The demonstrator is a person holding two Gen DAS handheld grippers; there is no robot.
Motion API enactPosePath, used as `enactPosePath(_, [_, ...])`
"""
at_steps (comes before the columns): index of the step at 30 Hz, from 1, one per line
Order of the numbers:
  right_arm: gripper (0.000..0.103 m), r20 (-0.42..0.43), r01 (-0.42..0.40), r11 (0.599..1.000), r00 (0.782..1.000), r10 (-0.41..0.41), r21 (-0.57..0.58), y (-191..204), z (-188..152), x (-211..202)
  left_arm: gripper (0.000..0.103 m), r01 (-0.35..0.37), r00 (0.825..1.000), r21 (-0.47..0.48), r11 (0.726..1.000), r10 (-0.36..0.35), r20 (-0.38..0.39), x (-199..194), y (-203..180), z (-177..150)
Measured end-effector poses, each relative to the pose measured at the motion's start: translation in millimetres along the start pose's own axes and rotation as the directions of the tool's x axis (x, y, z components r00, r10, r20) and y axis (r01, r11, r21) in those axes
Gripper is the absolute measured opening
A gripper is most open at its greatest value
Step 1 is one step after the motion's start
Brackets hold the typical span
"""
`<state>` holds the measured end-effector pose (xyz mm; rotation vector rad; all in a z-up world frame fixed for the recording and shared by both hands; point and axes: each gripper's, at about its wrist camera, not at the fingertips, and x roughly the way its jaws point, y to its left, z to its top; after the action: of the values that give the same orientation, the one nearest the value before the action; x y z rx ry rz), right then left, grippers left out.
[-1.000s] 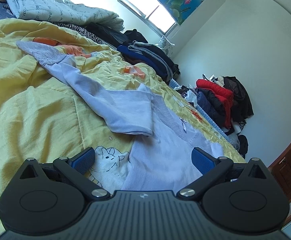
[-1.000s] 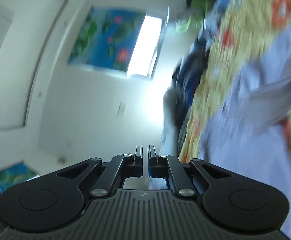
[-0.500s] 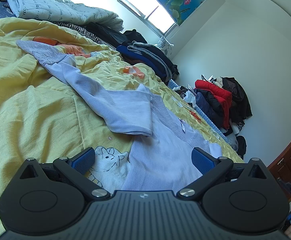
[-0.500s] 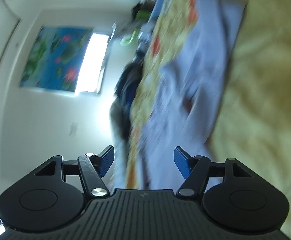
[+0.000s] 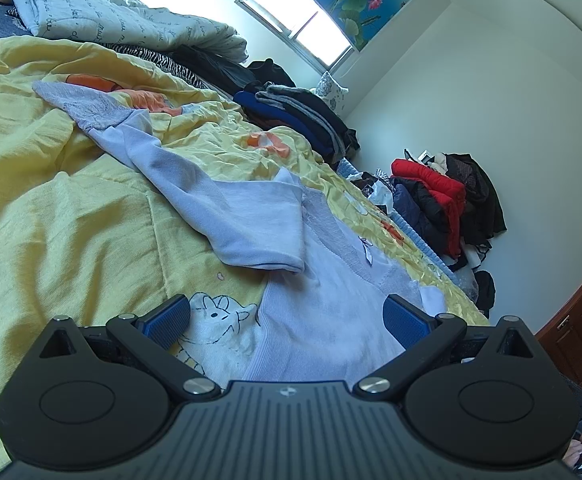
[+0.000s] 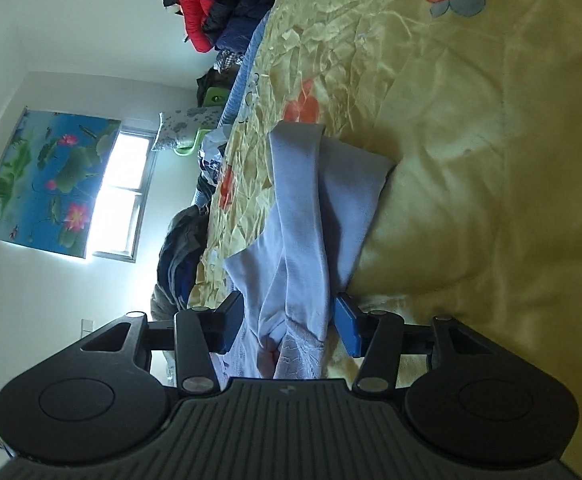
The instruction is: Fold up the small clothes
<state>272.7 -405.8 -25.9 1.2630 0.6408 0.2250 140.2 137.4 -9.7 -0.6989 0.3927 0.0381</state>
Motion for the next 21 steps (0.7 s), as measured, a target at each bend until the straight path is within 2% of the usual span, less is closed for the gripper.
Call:
enactPosePath(4, [0.051,-0.004,-0.032,0.999,0.999,0.032,-0.005,2.8,0.8,-0.4,0.103,0.0,1.0,0.0,1.0,0.0,0.001,0.1,0.0,0.0])
enactPosePath(7, [0.051,-0.039,-0.001,1.0,0.999,0.001,-0.006,0.4,-0.1,6.3,0.103,0.0,1.0,0.0,1.0,0.0,0.0,0.0,0.0,0.0])
enactPosePath(9, [0.043,-0.065,-0.003,1.0,0.998,0.001,-0.03,3.1,-6.2,13.4,0.103,0.001,1.0,0.0,1.0,-0.001,0.0,0.0,0.0,-0.1])
enactPosePath(11, [0.023,-0.086,-0.013,0.999,0.996,0.009,-0.048,6.3,-11.5,17.6,0.103,0.0,1.0,0.0,1.0,0.0,0.0,0.0,-0.1,-0.1])
enactPosePath(17, [0.022,-0.103,0.038,0.997,0.994,-0.044,-0.062,9.2,-16.9,32.3,0.103,0.001,1.0,0.0,1.0,-0.001,0.001,0.0,-0.2,-0.2])
enactPosePath(18, [0.02,-0.098,0.037,0.997,0.994,-0.044,-0.07,10.4,-18.1,33.8,0.103,0.001,1.0,0.0,1.0,-0.001,0.001,0.0,-0.2,-0.2])
enactPosePath(19, [0.011,-0.099,0.034,0.996,0.994,-0.043,-0.087,11.6,-19.6,35.7,0.103,0.001,1.0,0.001,1.0,-0.001,0.001,0.0,-0.2,-0.2])
enactPosePath(21, [0.009,-0.088,0.041,0.99,0.995,-0.053,-0.136,16.2,-22.4,35.7,0.103,0.0,1.0,0.001,1.0,0.0,0.001,0.0,-0.2,-0.3])
